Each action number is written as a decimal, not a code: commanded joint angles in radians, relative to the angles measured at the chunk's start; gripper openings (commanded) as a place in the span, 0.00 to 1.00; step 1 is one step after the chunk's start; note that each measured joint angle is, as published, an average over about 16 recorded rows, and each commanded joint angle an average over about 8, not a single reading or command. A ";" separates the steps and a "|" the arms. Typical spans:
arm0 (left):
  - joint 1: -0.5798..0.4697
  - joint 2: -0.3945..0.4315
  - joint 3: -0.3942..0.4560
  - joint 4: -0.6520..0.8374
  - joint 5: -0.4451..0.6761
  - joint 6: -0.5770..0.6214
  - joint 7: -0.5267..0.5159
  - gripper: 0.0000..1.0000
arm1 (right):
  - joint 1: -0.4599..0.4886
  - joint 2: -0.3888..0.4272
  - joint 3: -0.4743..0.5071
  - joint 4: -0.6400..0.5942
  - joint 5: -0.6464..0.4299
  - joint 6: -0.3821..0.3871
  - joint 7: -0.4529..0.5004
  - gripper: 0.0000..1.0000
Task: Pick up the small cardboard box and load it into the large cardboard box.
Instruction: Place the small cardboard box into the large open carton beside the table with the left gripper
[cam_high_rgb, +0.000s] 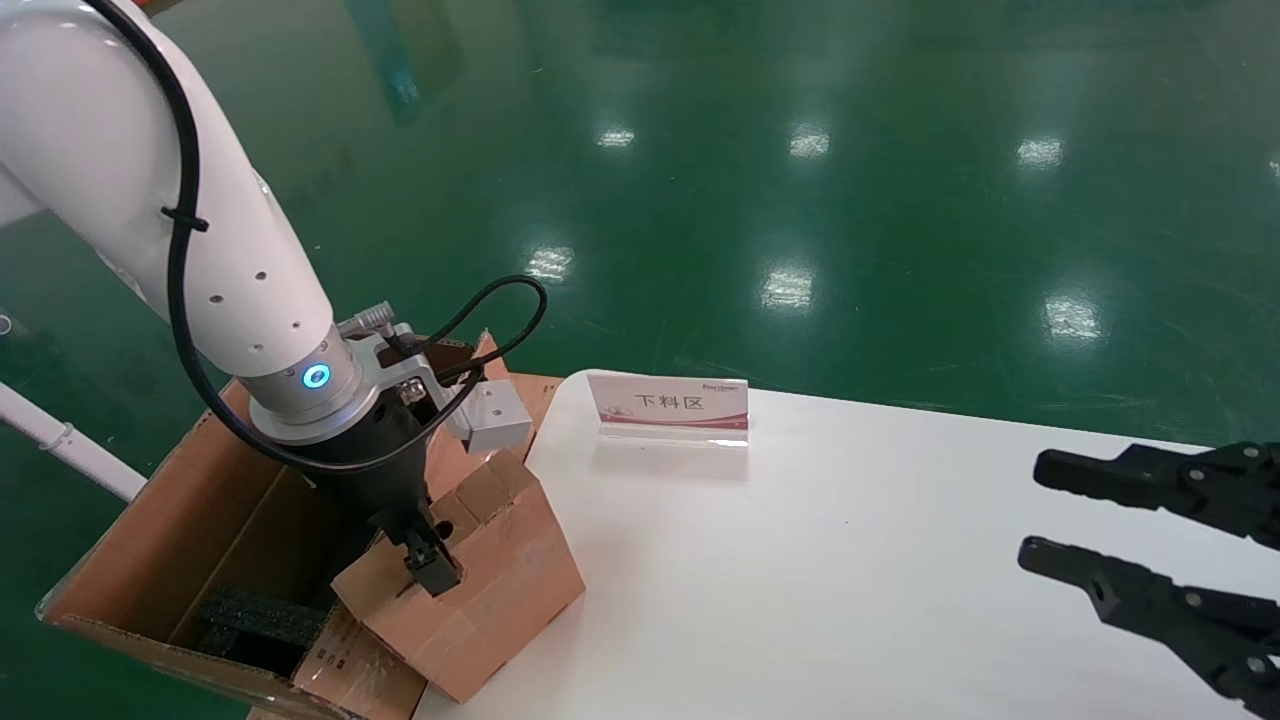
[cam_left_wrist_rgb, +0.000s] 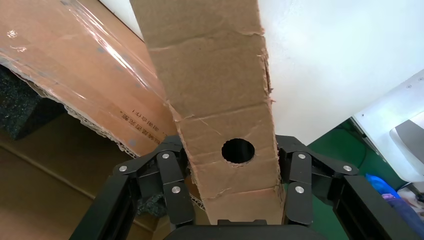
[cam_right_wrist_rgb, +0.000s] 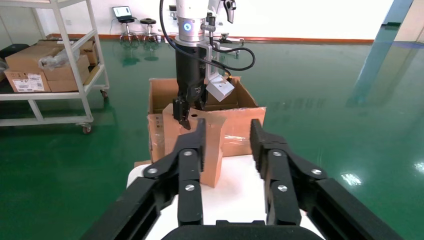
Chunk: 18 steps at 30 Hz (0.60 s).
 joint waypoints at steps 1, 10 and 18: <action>0.000 0.000 0.000 0.000 0.000 0.000 0.000 0.00 | 0.000 0.000 0.000 0.000 0.000 0.000 0.000 0.12; 0.000 0.000 0.000 0.001 0.000 0.000 0.000 0.00 | 0.000 0.000 0.000 0.000 0.000 0.000 0.000 1.00; -0.053 -0.015 -0.042 0.038 -0.046 0.000 0.023 0.00 | 0.000 0.000 0.000 0.000 0.000 0.000 0.000 1.00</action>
